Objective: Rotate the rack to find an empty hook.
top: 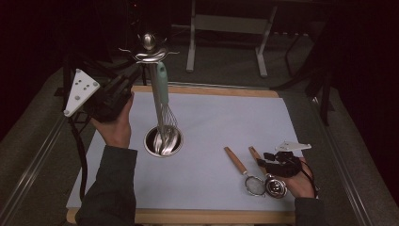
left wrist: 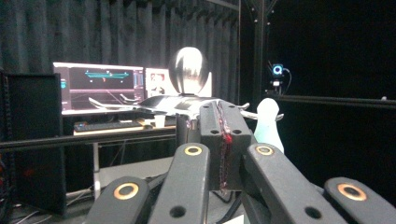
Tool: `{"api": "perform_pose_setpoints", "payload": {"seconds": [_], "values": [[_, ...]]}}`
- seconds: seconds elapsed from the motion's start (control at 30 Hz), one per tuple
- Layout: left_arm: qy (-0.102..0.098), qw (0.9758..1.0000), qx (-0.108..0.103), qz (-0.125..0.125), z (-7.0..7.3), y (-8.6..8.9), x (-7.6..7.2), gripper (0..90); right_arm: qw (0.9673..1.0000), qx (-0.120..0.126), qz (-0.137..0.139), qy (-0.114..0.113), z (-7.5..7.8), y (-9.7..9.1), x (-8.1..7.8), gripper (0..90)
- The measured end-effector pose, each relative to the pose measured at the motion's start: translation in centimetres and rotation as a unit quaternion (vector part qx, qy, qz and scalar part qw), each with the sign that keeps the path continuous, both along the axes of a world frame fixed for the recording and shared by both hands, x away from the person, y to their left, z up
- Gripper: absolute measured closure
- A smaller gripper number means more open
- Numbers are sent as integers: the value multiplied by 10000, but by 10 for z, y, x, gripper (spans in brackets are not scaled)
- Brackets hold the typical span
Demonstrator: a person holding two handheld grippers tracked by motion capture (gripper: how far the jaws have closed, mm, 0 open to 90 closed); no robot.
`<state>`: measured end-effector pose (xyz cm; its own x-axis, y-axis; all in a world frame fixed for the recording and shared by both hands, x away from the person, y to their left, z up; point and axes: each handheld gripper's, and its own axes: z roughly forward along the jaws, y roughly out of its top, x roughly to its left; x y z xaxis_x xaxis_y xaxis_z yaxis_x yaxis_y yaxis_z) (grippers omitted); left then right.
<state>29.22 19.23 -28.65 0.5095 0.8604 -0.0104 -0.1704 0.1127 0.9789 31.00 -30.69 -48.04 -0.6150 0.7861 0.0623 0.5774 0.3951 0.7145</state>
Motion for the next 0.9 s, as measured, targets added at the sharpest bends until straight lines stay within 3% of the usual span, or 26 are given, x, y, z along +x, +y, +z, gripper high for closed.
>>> {"api": "perform_pose_setpoints", "payload": {"seconds": [0.9], "values": [[259, 9985, -58, 483, 2, 21, 19, 900, 10000, 1, -22, -11, -1, -4, -2, 556]]}}
